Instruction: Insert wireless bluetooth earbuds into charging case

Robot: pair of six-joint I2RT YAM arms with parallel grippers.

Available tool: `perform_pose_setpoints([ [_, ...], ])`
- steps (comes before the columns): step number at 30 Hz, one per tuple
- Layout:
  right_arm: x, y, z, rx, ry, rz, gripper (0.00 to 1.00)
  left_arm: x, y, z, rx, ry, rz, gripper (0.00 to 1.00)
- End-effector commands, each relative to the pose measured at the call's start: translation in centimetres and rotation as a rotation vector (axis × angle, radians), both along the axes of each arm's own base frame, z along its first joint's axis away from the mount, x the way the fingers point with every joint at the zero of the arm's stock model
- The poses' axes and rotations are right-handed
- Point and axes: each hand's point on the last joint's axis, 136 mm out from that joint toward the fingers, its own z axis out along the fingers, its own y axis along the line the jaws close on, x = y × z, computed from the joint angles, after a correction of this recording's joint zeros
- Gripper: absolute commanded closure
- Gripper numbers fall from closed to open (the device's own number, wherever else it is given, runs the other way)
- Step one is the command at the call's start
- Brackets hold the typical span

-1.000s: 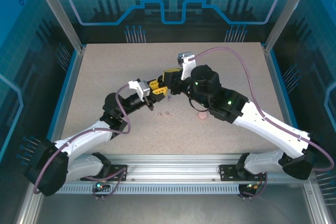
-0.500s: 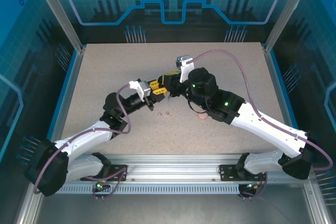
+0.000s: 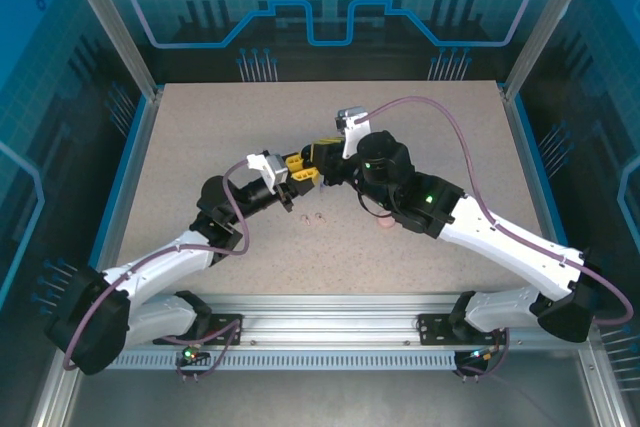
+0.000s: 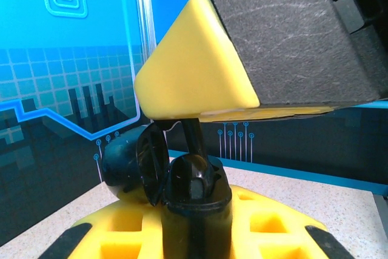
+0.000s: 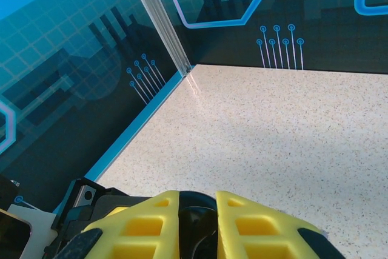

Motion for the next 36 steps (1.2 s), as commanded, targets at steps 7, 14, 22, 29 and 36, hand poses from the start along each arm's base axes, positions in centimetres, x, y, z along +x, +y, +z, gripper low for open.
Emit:
perform_pose_setpoints([
  [7,-0.2,0.7,-2.4,-0.062,0.021,0.019,0.84,-1.2,0.4,4.1,-0.059,-0.113,-0.008,1.00],
  [14,-0.7,0.8,-3.7,-0.101,0.021,0.033,0.84,-1.2,0.5,4.5,-0.065,-0.121,0.002,1.00],
  [22,-1.3,1.7,-4.7,-0.130,0.029,0.072,0.84,-1.1,0.6,4.7,-0.069,-0.123,0.008,1.00],
  [29,-1.8,2.4,-5.9,-0.178,0.053,0.103,0.84,-0.9,0.9,4.9,-0.079,-0.123,0.029,1.00],
  [36,-1.7,2.6,-7.1,-0.224,0.082,0.092,0.83,-0.9,1.0,5.2,-0.089,-0.127,0.035,1.00],
])
